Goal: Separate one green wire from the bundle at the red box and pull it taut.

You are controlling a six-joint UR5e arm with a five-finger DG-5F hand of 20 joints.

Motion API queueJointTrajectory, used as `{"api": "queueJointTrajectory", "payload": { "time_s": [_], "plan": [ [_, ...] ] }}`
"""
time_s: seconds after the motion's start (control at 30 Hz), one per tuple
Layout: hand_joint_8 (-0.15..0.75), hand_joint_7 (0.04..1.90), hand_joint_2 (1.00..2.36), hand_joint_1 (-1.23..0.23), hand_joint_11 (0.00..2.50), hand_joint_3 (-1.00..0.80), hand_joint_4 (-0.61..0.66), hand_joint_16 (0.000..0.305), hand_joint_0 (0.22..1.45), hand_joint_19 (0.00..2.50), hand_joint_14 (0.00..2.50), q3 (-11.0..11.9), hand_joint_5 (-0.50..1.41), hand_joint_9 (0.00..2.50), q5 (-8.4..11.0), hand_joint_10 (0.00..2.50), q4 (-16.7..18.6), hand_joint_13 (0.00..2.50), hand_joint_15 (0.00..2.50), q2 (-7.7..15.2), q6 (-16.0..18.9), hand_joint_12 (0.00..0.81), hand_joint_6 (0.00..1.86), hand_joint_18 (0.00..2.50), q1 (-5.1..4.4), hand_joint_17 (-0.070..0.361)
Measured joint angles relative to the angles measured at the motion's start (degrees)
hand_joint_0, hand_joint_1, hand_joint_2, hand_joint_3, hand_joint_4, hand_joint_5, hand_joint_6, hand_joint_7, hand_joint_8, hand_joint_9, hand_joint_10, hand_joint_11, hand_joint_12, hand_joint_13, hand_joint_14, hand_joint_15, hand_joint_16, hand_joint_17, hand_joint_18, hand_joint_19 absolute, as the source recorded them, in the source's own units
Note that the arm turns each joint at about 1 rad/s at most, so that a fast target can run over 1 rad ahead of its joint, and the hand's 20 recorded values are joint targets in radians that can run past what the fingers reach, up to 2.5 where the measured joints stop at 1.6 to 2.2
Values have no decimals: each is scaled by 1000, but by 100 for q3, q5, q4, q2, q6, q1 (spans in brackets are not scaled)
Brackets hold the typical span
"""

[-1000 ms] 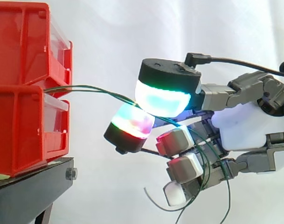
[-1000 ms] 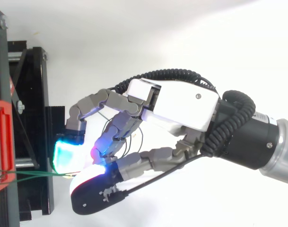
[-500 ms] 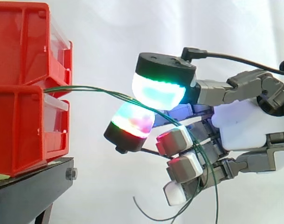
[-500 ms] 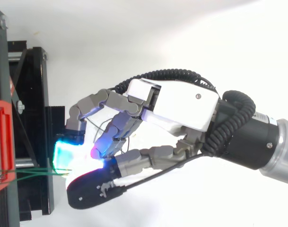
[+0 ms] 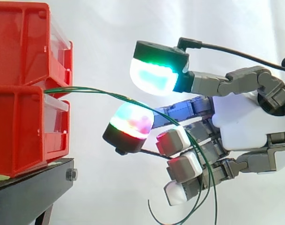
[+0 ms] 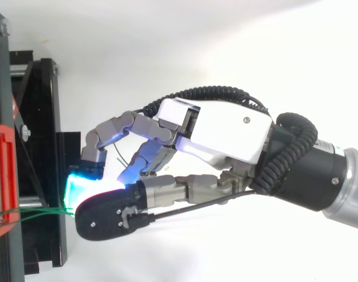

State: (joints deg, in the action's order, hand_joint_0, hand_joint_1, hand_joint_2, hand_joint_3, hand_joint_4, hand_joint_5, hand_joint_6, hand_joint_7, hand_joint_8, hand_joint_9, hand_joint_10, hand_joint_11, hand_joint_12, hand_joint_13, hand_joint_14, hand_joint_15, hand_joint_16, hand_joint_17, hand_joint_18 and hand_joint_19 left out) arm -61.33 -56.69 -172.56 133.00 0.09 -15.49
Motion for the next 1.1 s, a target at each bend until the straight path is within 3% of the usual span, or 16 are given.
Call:
{"api": "queueJointTrajectory", "payload": {
  "time_s": [0.1,0.17,0.4,0.6,0.7,1.1],
  "plan": [
    [289,920,1000,-701,1025,-500,116,55,508,718,26,-1,-150,1203,0,23,2,1183,927,2,1,365,843,842,1,124],
    [271,931,1001,-757,1030,-486,88,51,585,728,28,-1,-157,1181,0,25,3,1154,939,4,3,342,861,812,1,115],
    [266,990,1018,-783,1039,-292,28,50,645,719,30,-8,-163,1156,0,25,3,1140,927,3,8,337,892,800,-2,113],
    [257,895,1013,-828,1032,-359,24,49,670,695,28,-9,-170,1125,0,25,3,1117,920,2,9,333,905,775,1,111],
    [249,885,1000,-882,1019,-500,40,49,691,668,29,-10,-171,1094,0,25,3,1091,905,1,9,328,905,766,1,109],
    [255,889,1000,-857,978,-500,79,49,611,677,27,-10,-165,1102,0,24,3,1065,891,0,9,334,898,756,2,109]
  ]
}}
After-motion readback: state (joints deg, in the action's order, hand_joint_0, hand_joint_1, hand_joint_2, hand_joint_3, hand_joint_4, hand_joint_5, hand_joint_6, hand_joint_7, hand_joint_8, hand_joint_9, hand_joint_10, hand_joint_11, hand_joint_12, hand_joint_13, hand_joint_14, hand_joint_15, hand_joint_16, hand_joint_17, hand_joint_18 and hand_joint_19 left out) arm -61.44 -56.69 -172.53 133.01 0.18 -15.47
